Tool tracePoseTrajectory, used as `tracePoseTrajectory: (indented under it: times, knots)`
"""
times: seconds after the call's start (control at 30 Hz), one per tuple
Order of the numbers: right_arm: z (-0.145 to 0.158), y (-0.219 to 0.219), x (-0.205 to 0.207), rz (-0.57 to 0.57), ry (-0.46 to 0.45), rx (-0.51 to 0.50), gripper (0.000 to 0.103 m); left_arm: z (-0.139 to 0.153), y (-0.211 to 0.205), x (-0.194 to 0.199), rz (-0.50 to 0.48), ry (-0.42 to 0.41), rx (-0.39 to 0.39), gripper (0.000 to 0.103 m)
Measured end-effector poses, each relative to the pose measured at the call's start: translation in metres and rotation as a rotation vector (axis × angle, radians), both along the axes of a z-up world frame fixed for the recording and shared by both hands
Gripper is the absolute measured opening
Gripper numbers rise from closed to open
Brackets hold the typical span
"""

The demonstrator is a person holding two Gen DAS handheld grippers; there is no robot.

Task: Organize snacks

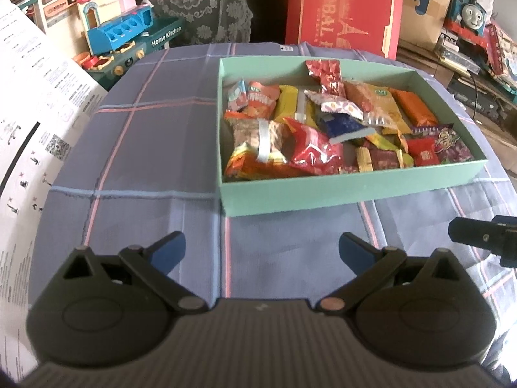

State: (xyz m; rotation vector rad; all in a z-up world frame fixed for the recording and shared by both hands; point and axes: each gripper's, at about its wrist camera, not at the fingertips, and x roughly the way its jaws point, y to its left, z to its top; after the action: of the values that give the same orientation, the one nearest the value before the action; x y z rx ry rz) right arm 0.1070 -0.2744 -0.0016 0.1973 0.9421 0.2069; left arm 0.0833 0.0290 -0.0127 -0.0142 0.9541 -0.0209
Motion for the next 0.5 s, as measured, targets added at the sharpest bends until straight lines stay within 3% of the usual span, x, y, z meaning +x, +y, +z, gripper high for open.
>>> tracePoseTrajectory:
  times: [0.5]
  knots:
    - [-0.013,-0.004,-0.004,-0.018,0.038,0.006,0.103,-0.005,-0.001,-0.002,0.002,0.012,0.015,0.103]
